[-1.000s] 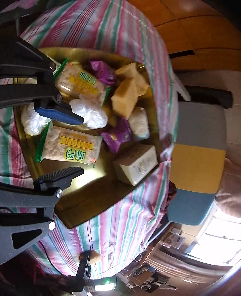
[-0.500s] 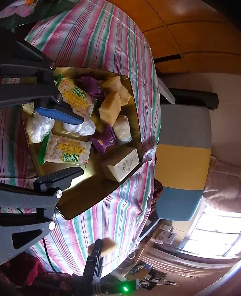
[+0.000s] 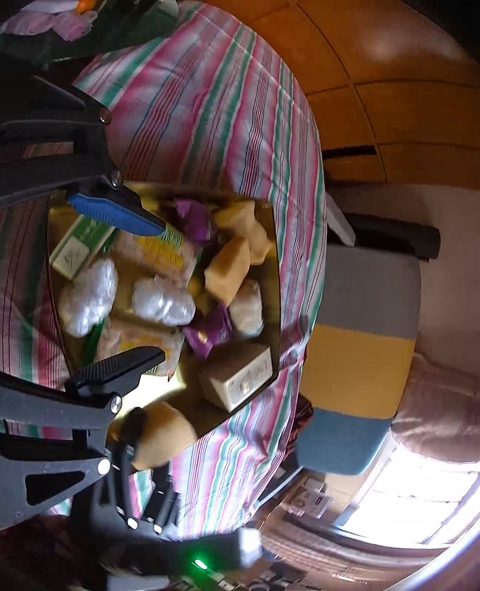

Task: Organize objects
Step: 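Carry the yellow sponge into the tray and release it with the right gripper, then withdraw the right gripper from the tray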

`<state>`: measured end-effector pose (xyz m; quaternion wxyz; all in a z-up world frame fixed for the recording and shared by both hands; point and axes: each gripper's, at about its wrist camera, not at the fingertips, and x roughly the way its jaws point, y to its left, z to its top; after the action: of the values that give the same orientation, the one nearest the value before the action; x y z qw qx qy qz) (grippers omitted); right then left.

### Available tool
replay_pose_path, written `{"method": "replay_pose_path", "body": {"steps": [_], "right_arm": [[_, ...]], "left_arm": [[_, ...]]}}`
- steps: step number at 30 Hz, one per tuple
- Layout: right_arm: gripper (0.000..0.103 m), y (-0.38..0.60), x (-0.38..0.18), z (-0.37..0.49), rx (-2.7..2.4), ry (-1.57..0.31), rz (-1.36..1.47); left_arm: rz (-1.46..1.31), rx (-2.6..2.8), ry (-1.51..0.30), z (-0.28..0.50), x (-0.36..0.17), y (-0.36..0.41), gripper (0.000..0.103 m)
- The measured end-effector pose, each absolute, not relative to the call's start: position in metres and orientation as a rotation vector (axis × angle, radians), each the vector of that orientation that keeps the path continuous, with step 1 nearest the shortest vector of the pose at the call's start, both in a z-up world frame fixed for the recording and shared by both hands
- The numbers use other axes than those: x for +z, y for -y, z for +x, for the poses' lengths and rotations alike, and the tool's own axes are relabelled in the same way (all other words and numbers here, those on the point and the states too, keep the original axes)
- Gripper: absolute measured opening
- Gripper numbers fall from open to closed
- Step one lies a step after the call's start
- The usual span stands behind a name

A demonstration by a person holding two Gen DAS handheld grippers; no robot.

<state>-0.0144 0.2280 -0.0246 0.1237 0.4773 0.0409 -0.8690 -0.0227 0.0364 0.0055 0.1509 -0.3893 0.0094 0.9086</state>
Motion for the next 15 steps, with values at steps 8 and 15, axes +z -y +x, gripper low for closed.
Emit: {"method": "replay_pose_path", "body": {"steps": [8, 15], "right_arm": [[0.063, -0.215, -0.055, -0.022, -2.478, -0.182, 1.487], [0.080, -0.217, -0.051, -0.013, -2.500, -0.168, 1.447]], "left_arm": [[-1.093, 2.748, -0.100, -0.023, 0.012, -0.029, 0.065], [-1.101, 2.811, -0.101, -0.018, 0.018, -0.027, 0.065]]}}
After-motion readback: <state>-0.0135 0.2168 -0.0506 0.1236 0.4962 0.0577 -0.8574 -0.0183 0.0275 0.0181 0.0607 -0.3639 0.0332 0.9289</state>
